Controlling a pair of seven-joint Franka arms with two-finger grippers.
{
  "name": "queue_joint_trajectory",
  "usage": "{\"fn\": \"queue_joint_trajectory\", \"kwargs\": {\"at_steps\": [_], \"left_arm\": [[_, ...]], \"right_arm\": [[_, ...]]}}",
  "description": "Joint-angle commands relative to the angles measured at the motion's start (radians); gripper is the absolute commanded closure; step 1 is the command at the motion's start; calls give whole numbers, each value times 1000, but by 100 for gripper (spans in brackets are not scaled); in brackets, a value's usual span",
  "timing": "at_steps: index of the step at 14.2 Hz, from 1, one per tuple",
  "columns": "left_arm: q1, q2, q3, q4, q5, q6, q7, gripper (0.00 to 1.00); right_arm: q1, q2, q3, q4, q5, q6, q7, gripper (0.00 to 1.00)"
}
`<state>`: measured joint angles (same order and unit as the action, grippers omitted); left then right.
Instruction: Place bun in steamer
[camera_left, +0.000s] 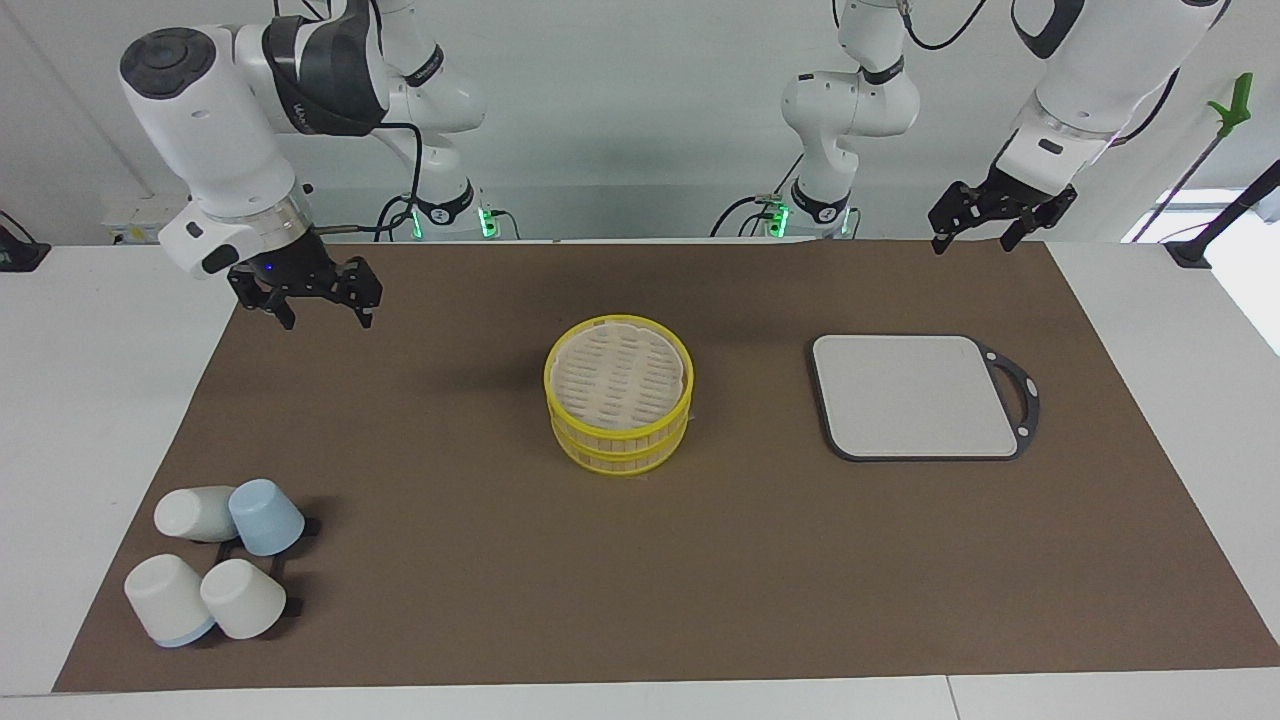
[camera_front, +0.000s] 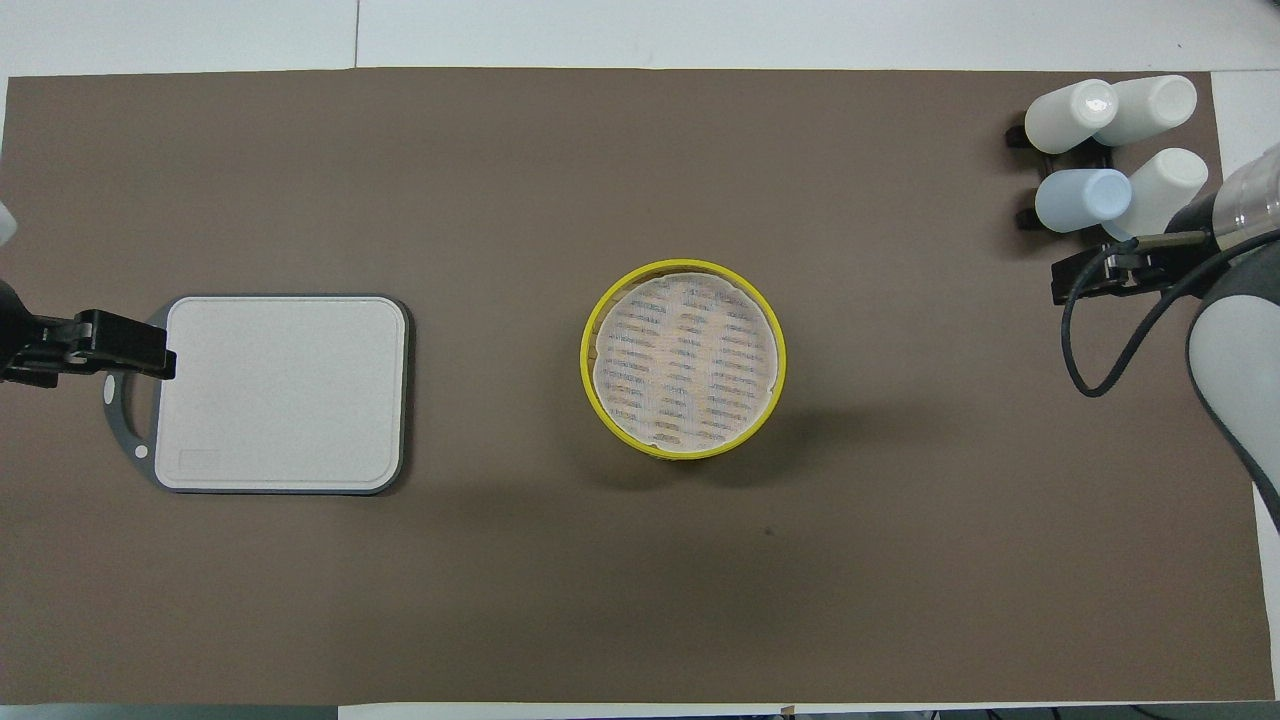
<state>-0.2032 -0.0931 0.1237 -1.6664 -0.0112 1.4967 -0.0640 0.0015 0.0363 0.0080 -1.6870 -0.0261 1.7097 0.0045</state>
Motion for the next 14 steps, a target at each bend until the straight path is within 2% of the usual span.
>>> {"fn": "queue_joint_trajectory", "kwargs": {"at_steps": [1, 14], "left_arm": [[2, -11, -1, -9, 4, 4, 12, 0], [2, -11, -1, -7, 4, 4, 10, 0]], "right_arm": [[-29, -12, 12, -19, 17, 18, -31, 0], [-24, -15, 12, -16, 15, -30, -26, 0]]}}
